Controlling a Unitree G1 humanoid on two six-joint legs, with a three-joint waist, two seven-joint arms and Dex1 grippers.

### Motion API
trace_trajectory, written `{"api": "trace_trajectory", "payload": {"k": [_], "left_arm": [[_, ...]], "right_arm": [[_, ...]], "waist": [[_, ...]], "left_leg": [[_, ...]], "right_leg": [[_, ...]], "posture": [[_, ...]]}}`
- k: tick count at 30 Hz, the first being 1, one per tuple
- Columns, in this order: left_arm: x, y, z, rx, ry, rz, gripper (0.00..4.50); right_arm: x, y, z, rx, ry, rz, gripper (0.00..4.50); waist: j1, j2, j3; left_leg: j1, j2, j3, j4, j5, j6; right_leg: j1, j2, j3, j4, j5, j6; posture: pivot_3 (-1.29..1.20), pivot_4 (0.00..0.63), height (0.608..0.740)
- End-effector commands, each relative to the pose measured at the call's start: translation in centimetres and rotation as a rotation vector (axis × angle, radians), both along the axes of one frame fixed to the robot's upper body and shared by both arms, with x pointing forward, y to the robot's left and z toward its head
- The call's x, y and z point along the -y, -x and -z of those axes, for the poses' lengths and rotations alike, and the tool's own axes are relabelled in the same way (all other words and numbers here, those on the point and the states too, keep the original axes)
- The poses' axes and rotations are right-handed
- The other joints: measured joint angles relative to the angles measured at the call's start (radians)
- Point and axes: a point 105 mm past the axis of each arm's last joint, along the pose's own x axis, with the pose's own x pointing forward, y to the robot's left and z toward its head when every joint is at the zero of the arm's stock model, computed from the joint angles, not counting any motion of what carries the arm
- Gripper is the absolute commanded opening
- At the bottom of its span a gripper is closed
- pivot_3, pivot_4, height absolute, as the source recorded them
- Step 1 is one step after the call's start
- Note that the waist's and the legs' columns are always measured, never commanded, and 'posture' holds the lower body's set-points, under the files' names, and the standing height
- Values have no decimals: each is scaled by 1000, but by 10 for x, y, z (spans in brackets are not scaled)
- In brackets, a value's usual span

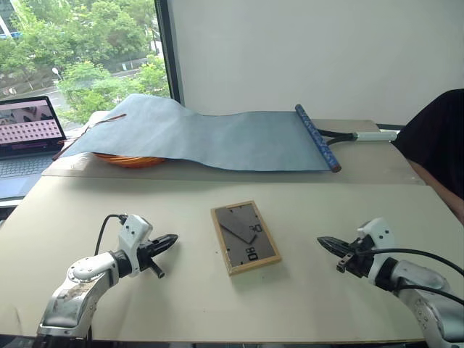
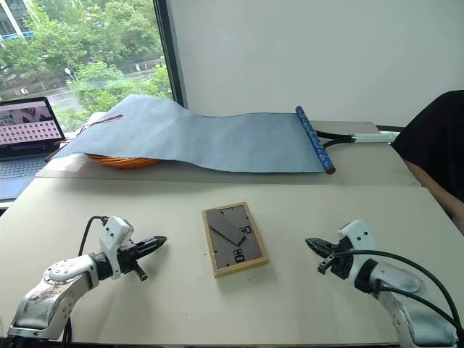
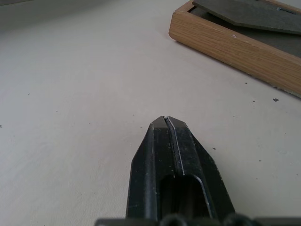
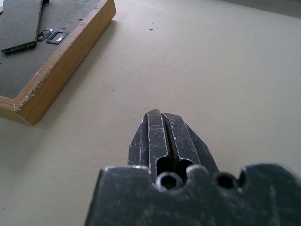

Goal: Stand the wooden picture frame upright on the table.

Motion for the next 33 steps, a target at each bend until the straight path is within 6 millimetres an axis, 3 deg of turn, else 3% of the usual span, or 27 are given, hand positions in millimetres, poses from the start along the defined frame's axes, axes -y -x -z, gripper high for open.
{"api": "trace_trajectory", "payload": {"k": [1, 4, 6, 9, 16, 20, 24, 29, 33], "left_arm": [[-6, -13, -27, 21, -6, 32, 0], [-7, -26, -50, -40, -52, 99, 0], [-3, -30, -45, -76, -80, 110, 0], [10, -34, -33, -124, -101, 121, 0], [44, -36, -17, -184, -90, 203, 0], [73, -19, -10, -246, -65, 320, 0], [88, -6, -3, -288, -76, 400, 0], [85, 1, -2, -319, -87, 413, 0], [67, 5, 3, -348, -120, 387, 0]], "right_arm": [[-2, -6, -27, 76, 56, -78, 17], [-12, -17, -44, 82, 200, -240, 17], [-16, -24, -37, 63, 238, -278, 17], [-25, -37, -22, 46, 305, -329, 17], [-49, -47, -3, 12, 321, -424, 17], [-70, -33, 2, -31, 266, -524, 17], [-88, -13, 7, -83, 215, -600, 17], [-99, 0, 9, -103, 193, -623, 17], [-103, 5, 6, -114, 153, -621, 17]], "waist": [[0, 0, 0], [-1, 1, 3], [-2, 2, -1], [-3, 2, -12], [6, 3, -11], [7, 3, -11], [7, 3, -11], [5, 3, -11], [-2, 4, -11]], "left_leg": [[0, 0, 0, 0, 0, 0], [-1, 0, -1, 1, 2, -1], [-1, 0, -2, 1, 3, -1], [8, -1, -1, 0, -4, -2], [0, -1, -4, 1, -7, -1], [2, -1, -5, 2, -6, -1], [2, -1, -6, 2, -6, -2], [3, -2, -6, 2, -6, -2], [3, -2, -6, 2, -6, -2]], "right_leg": [[0, 0, 0, 0, 0, 0], [-3, 0, -1, 2, -1, 4], [-4, 0, -1, 2, -1, 4], [10, 0, -1, -3, -7, 4], [3, 0, -4, 0, -6, -3], [7, 0, -5, 1, -6, -3], [7, 0, -6, 1, -6, -2], [7, 0, -6, 1, -6, -2], [7, 0, -6, 1, -6, -2]], "posture": [[0, 150, 715], [0, 150, 715], [0, 150, 715], [0, 150, 715], [0, 150, 715], [0, 150, 715], [0, 150, 715], [0, 150, 715], [0, 150, 715]]}}
